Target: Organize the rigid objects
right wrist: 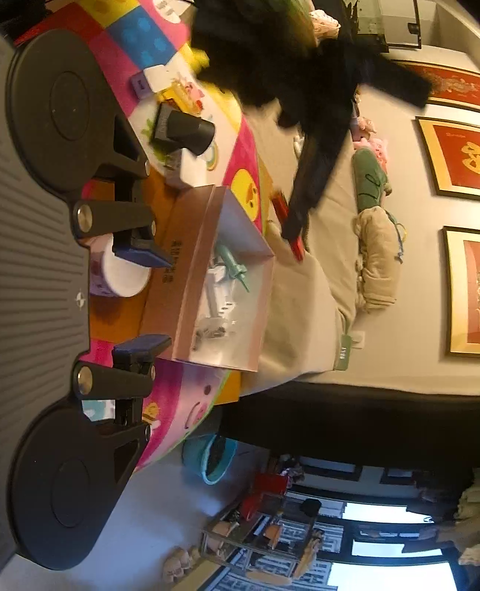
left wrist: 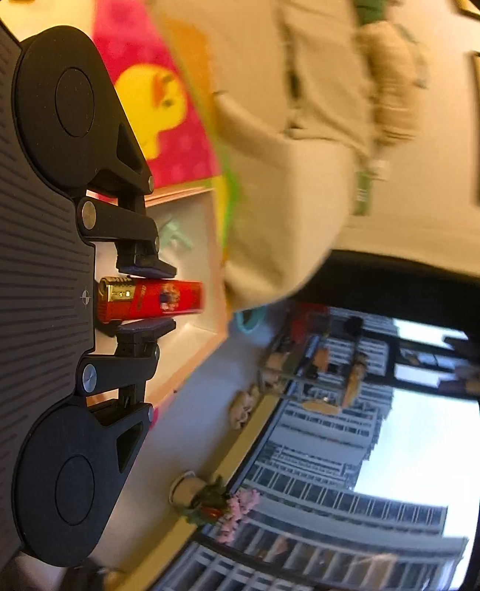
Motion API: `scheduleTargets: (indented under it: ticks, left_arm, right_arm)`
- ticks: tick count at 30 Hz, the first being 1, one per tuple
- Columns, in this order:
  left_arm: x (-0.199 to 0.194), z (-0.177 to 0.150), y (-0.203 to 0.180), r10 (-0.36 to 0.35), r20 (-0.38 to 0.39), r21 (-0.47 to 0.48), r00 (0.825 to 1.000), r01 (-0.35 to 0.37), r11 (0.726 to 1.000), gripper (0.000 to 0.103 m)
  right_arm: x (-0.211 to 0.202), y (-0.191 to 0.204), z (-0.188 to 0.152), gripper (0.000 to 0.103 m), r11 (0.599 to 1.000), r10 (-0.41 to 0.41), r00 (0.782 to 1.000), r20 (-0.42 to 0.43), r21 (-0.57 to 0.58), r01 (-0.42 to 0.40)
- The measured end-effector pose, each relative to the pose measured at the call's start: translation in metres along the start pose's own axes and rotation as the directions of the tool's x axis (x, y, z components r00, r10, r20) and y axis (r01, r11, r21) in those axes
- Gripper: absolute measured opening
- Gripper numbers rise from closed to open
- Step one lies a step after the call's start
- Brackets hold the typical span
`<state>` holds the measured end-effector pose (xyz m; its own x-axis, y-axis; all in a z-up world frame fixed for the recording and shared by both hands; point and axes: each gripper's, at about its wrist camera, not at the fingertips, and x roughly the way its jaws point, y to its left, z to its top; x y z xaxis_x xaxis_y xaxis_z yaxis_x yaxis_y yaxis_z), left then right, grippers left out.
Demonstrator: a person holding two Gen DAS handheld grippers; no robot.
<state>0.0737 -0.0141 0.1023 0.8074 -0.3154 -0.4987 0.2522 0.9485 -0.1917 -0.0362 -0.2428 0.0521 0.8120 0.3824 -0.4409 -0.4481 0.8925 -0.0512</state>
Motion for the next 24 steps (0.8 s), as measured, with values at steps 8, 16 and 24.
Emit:
scheduleTargets:
  ticks: [8, 16, 24]
  left_arm:
    - [-0.027, -0.049, 0.011, -0.014, 0.007, -0.009, 1.0, 0.014, 1.0, 0.027]
    - [-0.079, -0.115, 0.006, -0.064, -0.024, 0.002, 0.998, 0.064, 0.998, 0.027]
    - [-0.074, -0.15, 0.017, -0.084, -0.072, -0.09, 0.994, 0.077, 0.993, 0.027]
  right_arm:
    - [0.014, 0.009, -0.027, 0.064, 0.999, -0.003, 0.995, -0.096, -0.046, -0.001]
    - [0.06, 0.025, -0.028, 0.072, 0.999, 0.043, 0.983, -0.18, -0.024, -0.048]
    - [0.076, 0.029, -0.028, 0.072, 0.999, 0.021, 0.972, -0.233, -0.042, -0.032]
